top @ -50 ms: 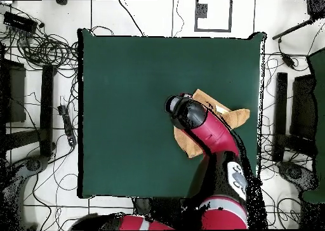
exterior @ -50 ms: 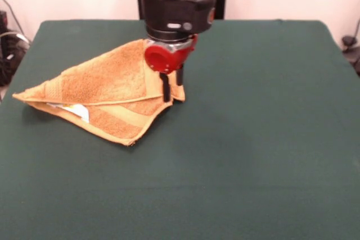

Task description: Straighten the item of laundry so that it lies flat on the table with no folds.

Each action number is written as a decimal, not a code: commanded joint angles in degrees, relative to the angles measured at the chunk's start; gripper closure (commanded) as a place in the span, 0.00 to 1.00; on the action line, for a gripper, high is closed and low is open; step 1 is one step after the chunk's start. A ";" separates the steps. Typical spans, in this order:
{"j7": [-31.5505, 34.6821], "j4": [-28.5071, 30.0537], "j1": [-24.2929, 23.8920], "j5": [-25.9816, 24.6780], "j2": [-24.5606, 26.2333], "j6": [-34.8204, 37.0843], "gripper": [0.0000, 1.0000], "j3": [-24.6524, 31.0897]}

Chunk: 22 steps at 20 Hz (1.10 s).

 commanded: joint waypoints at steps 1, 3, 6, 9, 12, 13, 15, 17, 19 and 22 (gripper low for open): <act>4.34 3.62 -0.61 0.66 2.68 -2.43 0.00 7.24; 4.94 3.00 -0.52 0.80 3.15 -2.75 0.00 7.03; 5.12 1.76 -1.27 1.18 4.25 -3.78 0.00 7.69; 5.87 0.22 -1.20 1.59 5.92 -4.69 0.00 7.53; 10.86 -3.04 1.68 3.78 8.24 -3.15 0.00 3.95; 11.56 -4.24 2.10 4.06 8.80 -2.46 0.00 2.98; 13.47 -6.52 2.91 4.95 9.60 -0.46 0.00 1.06; 16.72 -8.91 4.23 6.43 10.44 1.62 0.00 -1.76; 13.47 -10.60 4.78 4.06 10.47 2.51 0.00 -5.24; -7.59 -6.87 -2.96 -4.84 2.75 1.93 0.00 3.54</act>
